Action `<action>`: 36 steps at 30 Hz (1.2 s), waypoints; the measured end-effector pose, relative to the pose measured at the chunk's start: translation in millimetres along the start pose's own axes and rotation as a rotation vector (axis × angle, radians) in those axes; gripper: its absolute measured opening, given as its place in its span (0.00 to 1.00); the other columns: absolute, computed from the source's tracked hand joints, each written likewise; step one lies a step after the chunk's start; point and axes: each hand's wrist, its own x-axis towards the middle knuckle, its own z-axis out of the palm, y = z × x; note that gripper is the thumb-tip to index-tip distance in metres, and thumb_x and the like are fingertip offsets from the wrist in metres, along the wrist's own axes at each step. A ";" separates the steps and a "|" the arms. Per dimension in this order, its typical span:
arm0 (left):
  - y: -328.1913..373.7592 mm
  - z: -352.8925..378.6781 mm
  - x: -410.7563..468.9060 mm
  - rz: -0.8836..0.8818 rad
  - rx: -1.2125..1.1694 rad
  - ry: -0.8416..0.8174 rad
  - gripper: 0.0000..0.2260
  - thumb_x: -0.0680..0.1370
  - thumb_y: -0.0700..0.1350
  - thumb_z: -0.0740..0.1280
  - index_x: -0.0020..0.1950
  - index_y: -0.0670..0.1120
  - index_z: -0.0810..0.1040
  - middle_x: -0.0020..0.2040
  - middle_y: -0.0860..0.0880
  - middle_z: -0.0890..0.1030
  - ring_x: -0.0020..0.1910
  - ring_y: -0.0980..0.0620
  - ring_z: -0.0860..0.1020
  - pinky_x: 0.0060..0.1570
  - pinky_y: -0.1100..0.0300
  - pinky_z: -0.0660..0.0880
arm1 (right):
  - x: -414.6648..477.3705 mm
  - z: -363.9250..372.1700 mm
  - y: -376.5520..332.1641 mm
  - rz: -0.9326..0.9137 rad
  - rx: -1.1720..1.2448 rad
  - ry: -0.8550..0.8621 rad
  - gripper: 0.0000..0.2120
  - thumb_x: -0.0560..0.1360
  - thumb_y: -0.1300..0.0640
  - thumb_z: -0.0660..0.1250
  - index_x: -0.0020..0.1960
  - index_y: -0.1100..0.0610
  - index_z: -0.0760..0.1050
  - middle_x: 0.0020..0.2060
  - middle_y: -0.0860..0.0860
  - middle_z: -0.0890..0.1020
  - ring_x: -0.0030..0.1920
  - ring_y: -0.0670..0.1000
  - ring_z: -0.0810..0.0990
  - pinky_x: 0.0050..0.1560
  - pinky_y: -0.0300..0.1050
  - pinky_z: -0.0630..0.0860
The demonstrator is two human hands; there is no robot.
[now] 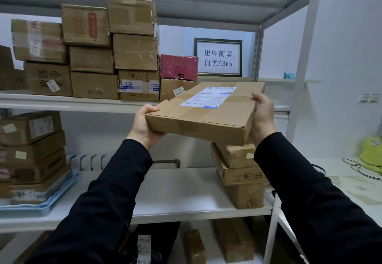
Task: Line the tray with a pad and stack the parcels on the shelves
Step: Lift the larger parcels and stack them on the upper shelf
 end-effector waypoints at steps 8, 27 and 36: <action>-10.9 35.4 29.1 0.018 0.063 0.006 0.14 0.75 0.43 0.55 0.52 0.45 0.78 0.44 0.44 0.81 0.40 0.49 0.76 0.35 0.62 0.76 | 20.8 -15.4 -4.7 -0.049 0.230 -0.033 0.12 0.77 0.52 0.58 0.42 0.54 0.77 0.35 0.48 0.80 0.35 0.50 0.79 0.35 0.39 0.73; -69.6 102.7 122.8 0.095 0.188 0.278 0.02 0.74 0.43 0.60 0.45 0.45 0.70 0.44 0.44 0.75 0.40 0.48 0.75 0.34 0.56 0.76 | 114.7 -60.3 5.4 0.102 0.318 0.125 0.18 0.78 0.45 0.55 0.58 0.53 0.77 0.53 0.55 0.82 0.54 0.56 0.81 0.59 0.54 0.76; -97.9 102.8 168.7 0.216 -0.042 0.267 0.32 0.67 0.55 0.75 0.65 0.43 0.67 0.61 0.43 0.75 0.56 0.46 0.79 0.47 0.49 0.81 | 162.9 -85.3 30.6 -0.238 -0.310 -0.084 0.25 0.77 0.53 0.67 0.71 0.58 0.67 0.66 0.53 0.72 0.67 0.51 0.70 0.69 0.47 0.67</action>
